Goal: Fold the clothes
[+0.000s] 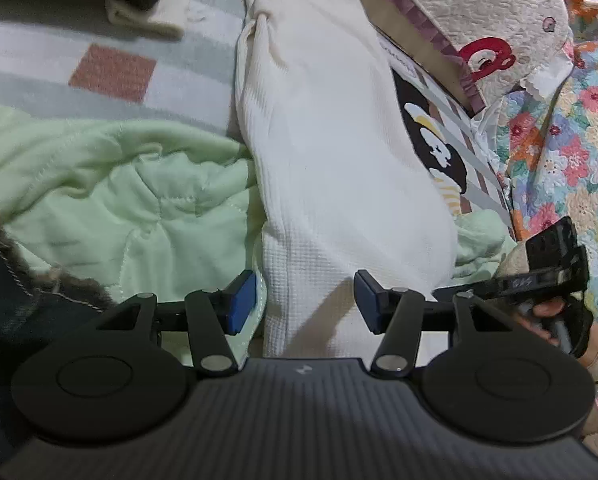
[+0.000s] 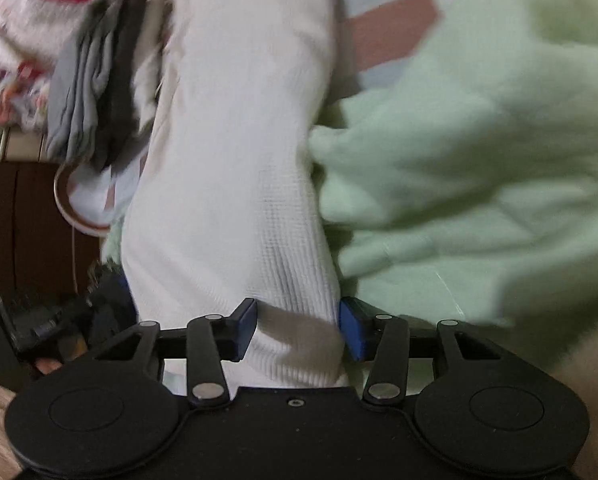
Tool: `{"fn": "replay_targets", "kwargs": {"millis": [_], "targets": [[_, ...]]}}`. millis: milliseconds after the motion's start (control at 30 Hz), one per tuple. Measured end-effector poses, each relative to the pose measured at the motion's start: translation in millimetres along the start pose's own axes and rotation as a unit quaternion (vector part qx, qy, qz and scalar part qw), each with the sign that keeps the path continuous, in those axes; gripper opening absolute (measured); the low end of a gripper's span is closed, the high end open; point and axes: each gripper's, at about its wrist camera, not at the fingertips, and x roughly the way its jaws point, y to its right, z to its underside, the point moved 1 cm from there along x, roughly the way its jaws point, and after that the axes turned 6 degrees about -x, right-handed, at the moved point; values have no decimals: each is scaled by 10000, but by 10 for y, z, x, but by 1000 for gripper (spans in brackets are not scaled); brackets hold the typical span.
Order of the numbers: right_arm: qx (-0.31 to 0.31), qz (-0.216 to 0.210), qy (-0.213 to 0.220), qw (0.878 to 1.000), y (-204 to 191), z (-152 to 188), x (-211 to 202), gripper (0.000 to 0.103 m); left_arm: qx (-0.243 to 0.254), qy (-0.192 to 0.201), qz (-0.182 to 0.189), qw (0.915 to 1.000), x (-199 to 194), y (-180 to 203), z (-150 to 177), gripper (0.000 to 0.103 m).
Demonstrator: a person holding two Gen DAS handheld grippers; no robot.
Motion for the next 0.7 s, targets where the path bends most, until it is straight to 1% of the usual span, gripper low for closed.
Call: {"fn": "replay_targets", "kwargs": {"millis": [33,67,100,167,200,233,267,300,367,400,467,567,600,700], "targets": [[-48,38,32,10000,8,18,65,52,-50,35,-37,10000,29,-15,-3,55],[116,-69,77,9999,37,76,85,52,-159,137,-124,9997,54,-44,-9,57],[384,-292,84,9988,73,136,109,52,-291,235,-140,9992,68,-79,-18,57],[749,-690,-74,9948,142,257,116,52,-498,323,47,9982,73,-129,-39,58],[663,-828,-205,9941,118,301,126,50,-551,343,104,9978,74,-144,-46,58],[528,-948,-342,9935,82,343,138,46,-604,362,161,9974,76,-159,-52,58],[394,-1068,-478,9924,47,384,149,29,-637,371,196,9971,77,-171,-59,58],[265,-1169,-458,9917,6,392,134,17,-621,363,177,9973,76,-171,-65,58],[10,-1363,-351,9900,-80,392,93,15,-537,409,85,9977,48,-137,-72,58],[-147,-1485,-273,9884,-144,350,53,15,-420,457,28,9981,16,-106,-74,58],[-541,-1840,-93,9814,-356,194,-43,15,-102,597,-67,9981,-74,-29,-87,58],[-845,-2230,196,9709,-549,-100,-251,15,458,899,-163,9948,-241,125,-131,58],[-865,-2263,280,9698,-585,-217,-311,15,657,1018,-180,9925,-300,188,-153,58],[-726,-2146,320,9735,-706,-563,-214,15,1319,1238,-183,9833,-449,384,-245,61]]}}
